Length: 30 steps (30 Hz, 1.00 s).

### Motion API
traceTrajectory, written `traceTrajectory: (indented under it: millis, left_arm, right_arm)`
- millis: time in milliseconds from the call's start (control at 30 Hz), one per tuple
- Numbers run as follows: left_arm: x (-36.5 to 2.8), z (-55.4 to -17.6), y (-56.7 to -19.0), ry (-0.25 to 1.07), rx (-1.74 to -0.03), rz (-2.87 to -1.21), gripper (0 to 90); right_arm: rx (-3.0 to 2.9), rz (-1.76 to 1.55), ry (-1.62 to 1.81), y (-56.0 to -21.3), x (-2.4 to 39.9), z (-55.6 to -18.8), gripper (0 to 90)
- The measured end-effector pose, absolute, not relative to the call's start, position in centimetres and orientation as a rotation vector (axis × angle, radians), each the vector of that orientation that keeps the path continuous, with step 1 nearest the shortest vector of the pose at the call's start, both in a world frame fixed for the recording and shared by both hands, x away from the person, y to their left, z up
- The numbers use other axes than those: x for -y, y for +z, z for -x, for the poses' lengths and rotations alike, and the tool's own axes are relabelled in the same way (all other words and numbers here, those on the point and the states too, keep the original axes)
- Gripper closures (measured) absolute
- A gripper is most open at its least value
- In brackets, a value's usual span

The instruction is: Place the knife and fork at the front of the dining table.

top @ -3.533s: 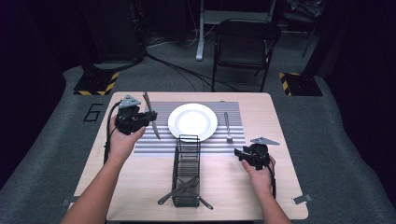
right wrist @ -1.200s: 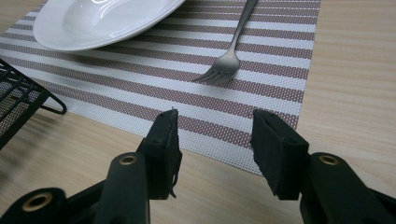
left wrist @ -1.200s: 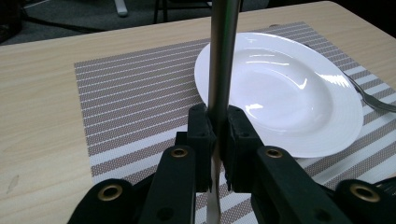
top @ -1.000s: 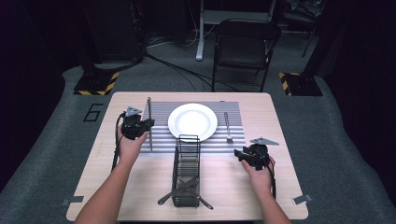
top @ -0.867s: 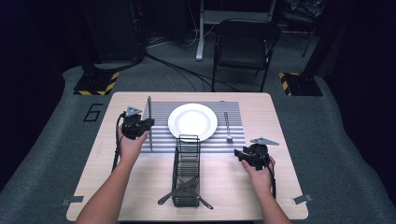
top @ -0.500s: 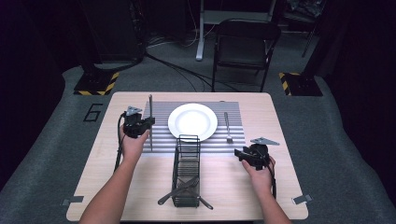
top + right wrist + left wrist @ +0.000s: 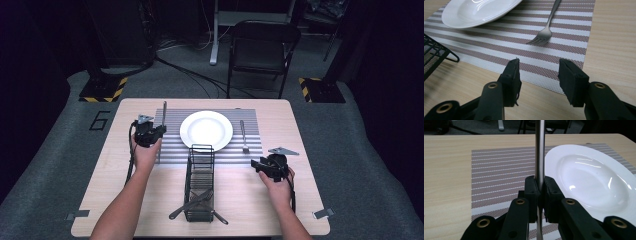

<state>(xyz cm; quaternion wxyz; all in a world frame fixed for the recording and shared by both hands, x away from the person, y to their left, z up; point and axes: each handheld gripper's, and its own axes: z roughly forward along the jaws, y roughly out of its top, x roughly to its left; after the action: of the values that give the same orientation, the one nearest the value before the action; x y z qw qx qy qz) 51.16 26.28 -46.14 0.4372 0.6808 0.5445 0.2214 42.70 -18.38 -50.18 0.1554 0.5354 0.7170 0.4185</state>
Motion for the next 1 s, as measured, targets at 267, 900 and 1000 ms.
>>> traceTrajectory:
  millis: [267,900,1000]
  left_arm:
    - [-25.8,-51.8,-46.6,0.518,-1.405,-1.670,82.5]
    - [-23.7,-54.4,-45.3,0.518,-1.543,-1.641,82.5]
    - [-23.5,-54.9,-45.4,0.508,-1.585,-1.627,82.5]
  right_arm:
    - [-2.055,-1.539,1.206,-50.3,18.4,-42.8,52.0]
    - [-2.063,-1.542,1.216,-50.4,18.3,-42.8,52.1]
    - [-2.059,-1.541,1.225,-50.3,18.3,-42.8,52.1]
